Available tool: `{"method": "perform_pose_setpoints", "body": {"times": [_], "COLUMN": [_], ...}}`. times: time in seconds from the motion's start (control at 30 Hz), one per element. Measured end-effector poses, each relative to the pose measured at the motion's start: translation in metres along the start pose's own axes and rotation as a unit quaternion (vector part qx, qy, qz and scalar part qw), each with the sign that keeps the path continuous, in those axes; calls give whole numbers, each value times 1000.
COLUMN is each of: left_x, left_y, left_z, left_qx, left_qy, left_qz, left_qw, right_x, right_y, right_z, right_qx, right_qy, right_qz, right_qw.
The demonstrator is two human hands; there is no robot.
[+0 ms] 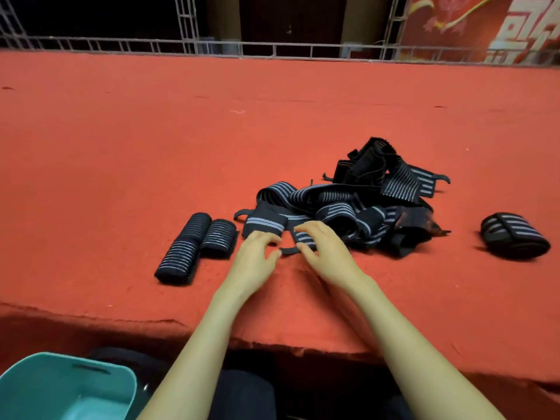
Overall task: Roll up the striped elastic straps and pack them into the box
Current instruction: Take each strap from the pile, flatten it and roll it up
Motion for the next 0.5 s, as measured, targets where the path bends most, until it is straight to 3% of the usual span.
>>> {"method": "perform_pose_setpoints", "body": {"times": [0.23, 0.37, 0.5], "left_x": [-63, -76, -84], "left_y": [-47, -77, -96], "left_z": [74, 93, 87], "left_qx": [-64, -85, -55], "left_qy": [76, 39, -34], "left_qz": [-81, -43, -20], "left_qw": [992, 995, 998], "right_x": [90, 103, 89], "right_y": [22, 20, 0], "right_z": [64, 87, 92], "right_qx": [-100, -127, -109], "right_qy": [6, 24, 30], "right_qz": [125, 131, 95], "right_qw": [987, 983, 989]}}
Point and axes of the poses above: each hand's wrist, its own y-axis away from the middle knuckle, its own x-axis out of the back of the hand, z = x × y, the point moved 4 cm from there along -y, towards the middle knuckle, and after that the axes turned 2 degrees about -x, right-handed, at the moved point
